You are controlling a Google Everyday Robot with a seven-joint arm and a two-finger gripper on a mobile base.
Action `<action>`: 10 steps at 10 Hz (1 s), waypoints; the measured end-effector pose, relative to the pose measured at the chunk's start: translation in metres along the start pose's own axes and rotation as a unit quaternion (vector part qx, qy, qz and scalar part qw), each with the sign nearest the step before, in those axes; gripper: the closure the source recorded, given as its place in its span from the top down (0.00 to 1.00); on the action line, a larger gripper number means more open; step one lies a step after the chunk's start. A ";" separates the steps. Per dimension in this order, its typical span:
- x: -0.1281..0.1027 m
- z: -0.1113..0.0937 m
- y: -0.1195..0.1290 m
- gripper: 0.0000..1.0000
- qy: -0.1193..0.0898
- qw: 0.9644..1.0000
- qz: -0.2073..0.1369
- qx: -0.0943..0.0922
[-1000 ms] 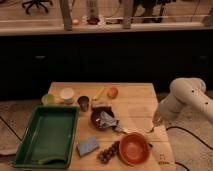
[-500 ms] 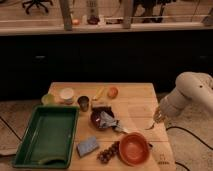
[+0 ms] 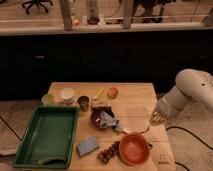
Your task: Place fork in red bowl
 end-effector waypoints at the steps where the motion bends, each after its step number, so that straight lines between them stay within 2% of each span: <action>1: -0.009 0.004 -0.003 0.02 -0.004 1.000 -0.015 -0.007; 3: -0.033 0.014 -0.008 0.02 -0.015 0.998 -0.052 -0.025; 6: -0.054 0.025 -0.007 0.02 -0.023 0.994 -0.092 -0.050; 10: -0.069 0.036 0.002 0.02 -0.023 0.990 -0.118 -0.076</action>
